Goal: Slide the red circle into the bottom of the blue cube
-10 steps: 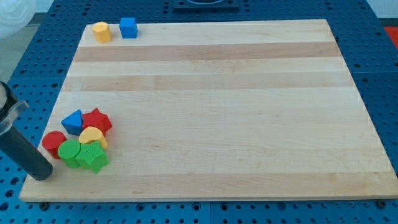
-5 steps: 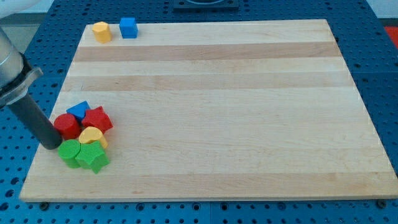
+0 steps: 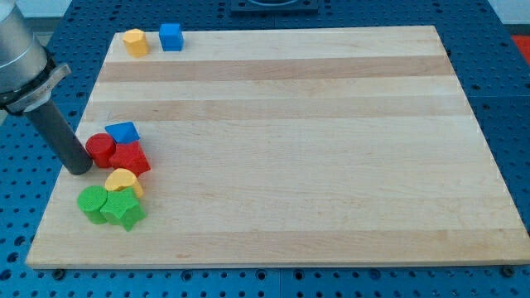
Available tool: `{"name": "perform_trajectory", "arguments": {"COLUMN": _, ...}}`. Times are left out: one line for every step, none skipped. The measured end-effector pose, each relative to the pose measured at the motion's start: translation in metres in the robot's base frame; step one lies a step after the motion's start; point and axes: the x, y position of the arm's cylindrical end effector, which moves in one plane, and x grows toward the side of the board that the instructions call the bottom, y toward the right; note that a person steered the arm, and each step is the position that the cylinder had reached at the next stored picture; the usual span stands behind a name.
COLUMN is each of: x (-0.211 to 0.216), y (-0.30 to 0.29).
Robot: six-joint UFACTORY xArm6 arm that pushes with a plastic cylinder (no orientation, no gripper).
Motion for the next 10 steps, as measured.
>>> {"name": "perform_trajectory", "arguments": {"x": -0.007, "y": 0.008}}
{"name": "perform_trajectory", "arguments": {"x": -0.009, "y": 0.021}}
{"name": "perform_trajectory", "arguments": {"x": -0.017, "y": 0.033}}
{"name": "perform_trajectory", "arguments": {"x": -0.034, "y": 0.034}}
{"name": "perform_trajectory", "arguments": {"x": -0.042, "y": 0.040}}
{"name": "perform_trajectory", "arguments": {"x": -0.048, "y": 0.054}}
{"name": "perform_trajectory", "arguments": {"x": -0.058, "y": 0.067}}
{"name": "perform_trajectory", "arguments": {"x": -0.068, "y": 0.080}}
{"name": "perform_trajectory", "arguments": {"x": -0.078, "y": 0.097}}
{"name": "perform_trajectory", "arguments": {"x": -0.094, "y": 0.110}}
